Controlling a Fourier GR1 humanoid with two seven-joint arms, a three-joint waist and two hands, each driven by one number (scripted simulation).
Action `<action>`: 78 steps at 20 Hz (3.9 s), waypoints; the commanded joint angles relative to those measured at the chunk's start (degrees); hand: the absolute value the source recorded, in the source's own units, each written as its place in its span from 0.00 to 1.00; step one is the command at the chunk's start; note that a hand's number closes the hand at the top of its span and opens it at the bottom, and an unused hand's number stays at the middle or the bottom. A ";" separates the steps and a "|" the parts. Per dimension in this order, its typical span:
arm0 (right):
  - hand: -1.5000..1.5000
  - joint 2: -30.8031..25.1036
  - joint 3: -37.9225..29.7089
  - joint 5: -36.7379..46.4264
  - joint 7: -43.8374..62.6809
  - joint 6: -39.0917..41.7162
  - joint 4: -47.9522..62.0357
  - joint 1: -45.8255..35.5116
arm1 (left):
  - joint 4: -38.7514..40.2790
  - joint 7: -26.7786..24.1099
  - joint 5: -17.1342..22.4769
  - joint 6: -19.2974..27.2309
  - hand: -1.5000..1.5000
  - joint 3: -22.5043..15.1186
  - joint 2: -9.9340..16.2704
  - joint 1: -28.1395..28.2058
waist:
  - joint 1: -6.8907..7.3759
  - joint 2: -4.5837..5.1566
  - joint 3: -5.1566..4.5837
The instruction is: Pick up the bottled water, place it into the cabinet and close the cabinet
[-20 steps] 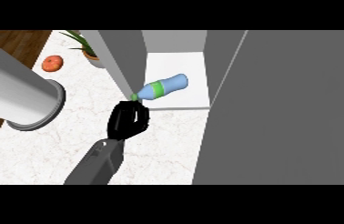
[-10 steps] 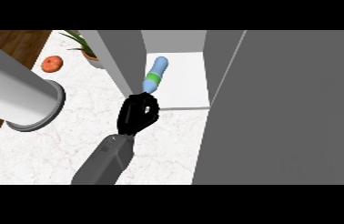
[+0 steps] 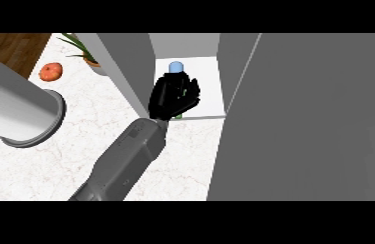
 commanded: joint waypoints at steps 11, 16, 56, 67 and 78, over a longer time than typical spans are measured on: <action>0.00 -4.90 -14.48 -20.77 -0.03 10.66 4.07 0.65 | 15.18 -0.88 9.31 10.50 1.00 -6.42 -0.18 -15.13 | -2.66 0.90 -0.04; 0.00 -6.99 -16.88 -24.54 1.53 11.27 5.49 -0.61 | 21.86 1.72 10.61 11.52 1.00 -4.28 -0.18 -21.28 | -2.29 1.10 -0.07; 0.00 -5.52 -16.93 -25.11 0.96 13.91 7.78 -2.87 | 40.28 -7.80 14.56 9.45 0.00 3.77 0.31 -26.47 | -5.54 3.34 -0.16; 0.00 -4.89 -16.08 -25.47 0.17 15.93 7.39 -2.91 | 41.81 -9.43 12.04 11.58 0.00 1.77 0.74 -28.71 | -6.28 3.46 -0.12; 0.00 -4.18 -16.89 -25.06 0.12 16.97 7.59 -1.36 | 39.12 -13.00 8.75 7.44 1.00 -0.84 -0.18 -29.81 | -5.07 2.34 -0.08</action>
